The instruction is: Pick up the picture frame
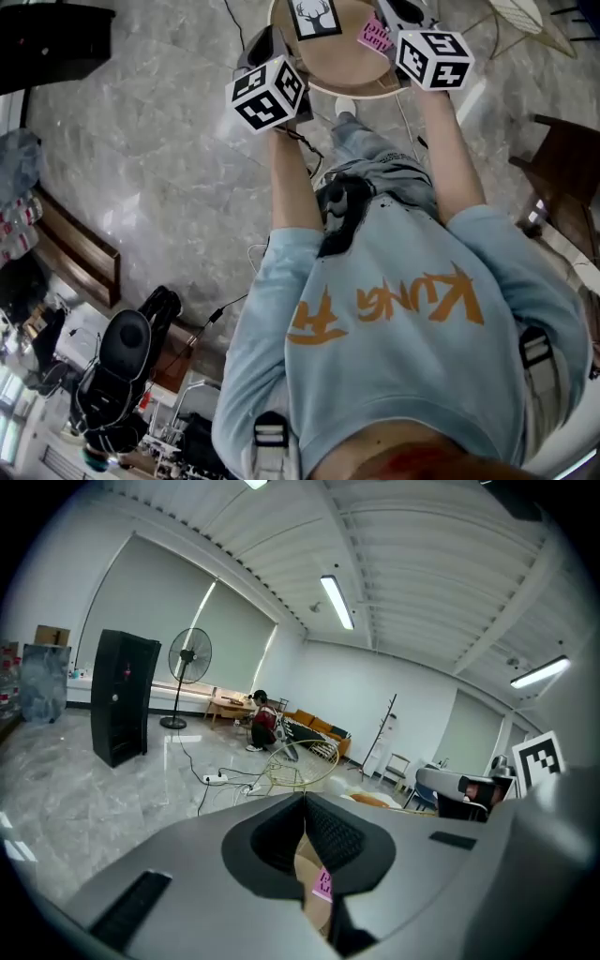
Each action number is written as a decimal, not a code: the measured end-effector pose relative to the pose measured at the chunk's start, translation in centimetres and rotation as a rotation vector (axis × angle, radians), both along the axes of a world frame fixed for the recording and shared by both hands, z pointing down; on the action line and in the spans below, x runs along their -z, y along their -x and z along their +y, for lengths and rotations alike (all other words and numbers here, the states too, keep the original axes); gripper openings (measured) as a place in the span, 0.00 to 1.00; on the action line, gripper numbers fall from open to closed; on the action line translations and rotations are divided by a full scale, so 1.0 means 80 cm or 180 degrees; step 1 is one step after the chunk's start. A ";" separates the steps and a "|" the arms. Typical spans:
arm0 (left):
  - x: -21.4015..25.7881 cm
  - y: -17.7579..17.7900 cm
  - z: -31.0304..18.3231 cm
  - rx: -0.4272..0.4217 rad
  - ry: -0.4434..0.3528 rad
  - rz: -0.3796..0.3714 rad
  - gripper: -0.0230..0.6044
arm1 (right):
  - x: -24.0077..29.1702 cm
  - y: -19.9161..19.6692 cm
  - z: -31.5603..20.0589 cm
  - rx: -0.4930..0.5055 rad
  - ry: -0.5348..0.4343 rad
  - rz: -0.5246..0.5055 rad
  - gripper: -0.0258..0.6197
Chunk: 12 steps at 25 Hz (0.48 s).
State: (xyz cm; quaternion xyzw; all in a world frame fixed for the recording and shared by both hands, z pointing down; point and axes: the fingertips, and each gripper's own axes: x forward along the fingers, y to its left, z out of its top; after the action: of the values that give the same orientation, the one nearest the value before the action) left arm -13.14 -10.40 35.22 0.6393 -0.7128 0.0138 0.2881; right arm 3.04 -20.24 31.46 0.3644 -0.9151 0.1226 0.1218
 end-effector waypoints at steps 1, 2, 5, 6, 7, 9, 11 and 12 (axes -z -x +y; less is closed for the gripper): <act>-0.004 -0.004 -0.018 -0.0041 0.0042 -0.0029 0.07 | -0.007 -0.005 -0.016 -0.0025 0.0032 -0.0007 0.04; -0.008 -0.008 -0.035 -0.0080 0.0078 -0.0057 0.07 | -0.015 -0.008 -0.030 -0.0039 0.0069 -0.0021 0.04; -0.020 -0.021 -0.079 -0.0177 0.0179 -0.0089 0.07 | -0.032 -0.017 -0.071 -0.0081 0.0182 -0.0089 0.04; -0.024 -0.027 -0.091 -0.0213 0.0218 -0.0110 0.07 | -0.035 -0.020 -0.083 -0.0097 0.0196 -0.0105 0.04; -0.028 -0.032 -0.101 -0.0246 0.0255 -0.0137 0.07 | -0.037 -0.024 -0.094 -0.0108 0.0204 -0.0120 0.04; -0.033 -0.041 -0.120 -0.0290 0.0287 -0.0168 0.07 | -0.042 -0.031 -0.116 -0.0125 0.0239 -0.0172 0.04; -0.034 -0.045 -0.136 -0.0314 0.0272 -0.0149 0.07 | -0.050 -0.033 -0.136 -0.0146 0.0321 -0.0263 0.04; -0.035 -0.045 -0.142 -0.0319 0.0267 -0.0117 0.07 | -0.054 -0.033 -0.144 -0.0159 0.0368 -0.0300 0.04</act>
State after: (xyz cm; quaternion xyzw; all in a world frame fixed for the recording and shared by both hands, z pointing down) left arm -9.50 -21.78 37.99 0.6612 -0.6839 0.0697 0.3004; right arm 5.66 -31.73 35.80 0.3733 -0.9018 0.1952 0.0963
